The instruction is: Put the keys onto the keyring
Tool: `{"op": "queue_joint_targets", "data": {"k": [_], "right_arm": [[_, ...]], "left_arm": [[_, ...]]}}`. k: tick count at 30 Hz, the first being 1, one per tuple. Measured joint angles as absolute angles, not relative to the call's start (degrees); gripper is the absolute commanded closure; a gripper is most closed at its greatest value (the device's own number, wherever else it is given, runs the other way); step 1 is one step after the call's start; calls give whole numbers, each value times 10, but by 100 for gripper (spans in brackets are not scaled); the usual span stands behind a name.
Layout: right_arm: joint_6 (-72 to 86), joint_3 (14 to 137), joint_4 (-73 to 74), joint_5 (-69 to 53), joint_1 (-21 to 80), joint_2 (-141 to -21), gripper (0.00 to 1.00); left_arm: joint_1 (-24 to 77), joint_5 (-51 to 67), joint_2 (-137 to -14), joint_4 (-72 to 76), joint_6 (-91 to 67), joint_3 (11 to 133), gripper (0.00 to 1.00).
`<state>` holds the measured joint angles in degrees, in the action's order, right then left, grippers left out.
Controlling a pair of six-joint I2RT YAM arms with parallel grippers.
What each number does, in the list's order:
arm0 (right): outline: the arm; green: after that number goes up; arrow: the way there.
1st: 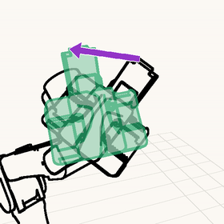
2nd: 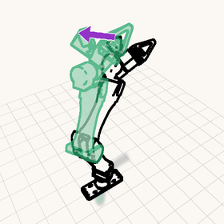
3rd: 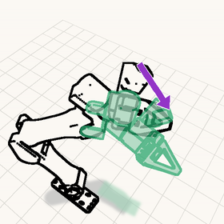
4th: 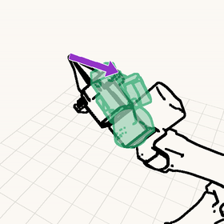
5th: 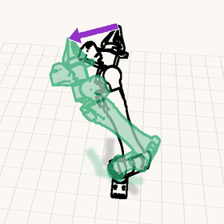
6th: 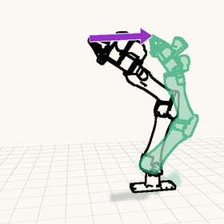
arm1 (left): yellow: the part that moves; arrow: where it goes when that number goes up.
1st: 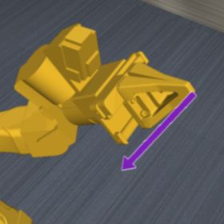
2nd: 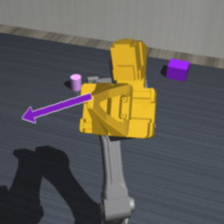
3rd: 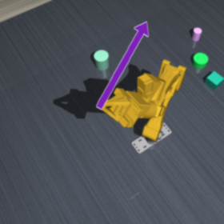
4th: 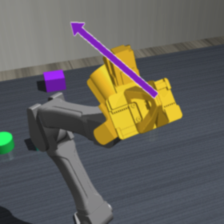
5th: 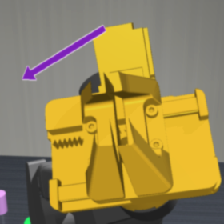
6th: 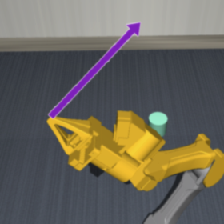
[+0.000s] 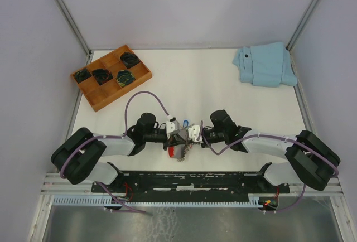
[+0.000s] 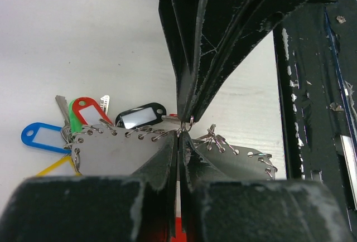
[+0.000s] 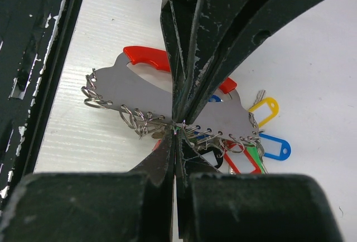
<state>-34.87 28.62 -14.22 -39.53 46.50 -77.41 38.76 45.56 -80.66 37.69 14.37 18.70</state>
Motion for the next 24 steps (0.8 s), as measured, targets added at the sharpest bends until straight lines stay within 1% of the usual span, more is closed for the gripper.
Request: {"op": "queue_joint_targets", "data": {"k": [17,24], "right_arm": [[-387,283,-120,-331,495,-762,99],[-391,283,-131,-318,498,-762,99]], "left_arm": [[386,427,-799,375,70,188,97],[386,402,-786,397,27,179,97]]}}
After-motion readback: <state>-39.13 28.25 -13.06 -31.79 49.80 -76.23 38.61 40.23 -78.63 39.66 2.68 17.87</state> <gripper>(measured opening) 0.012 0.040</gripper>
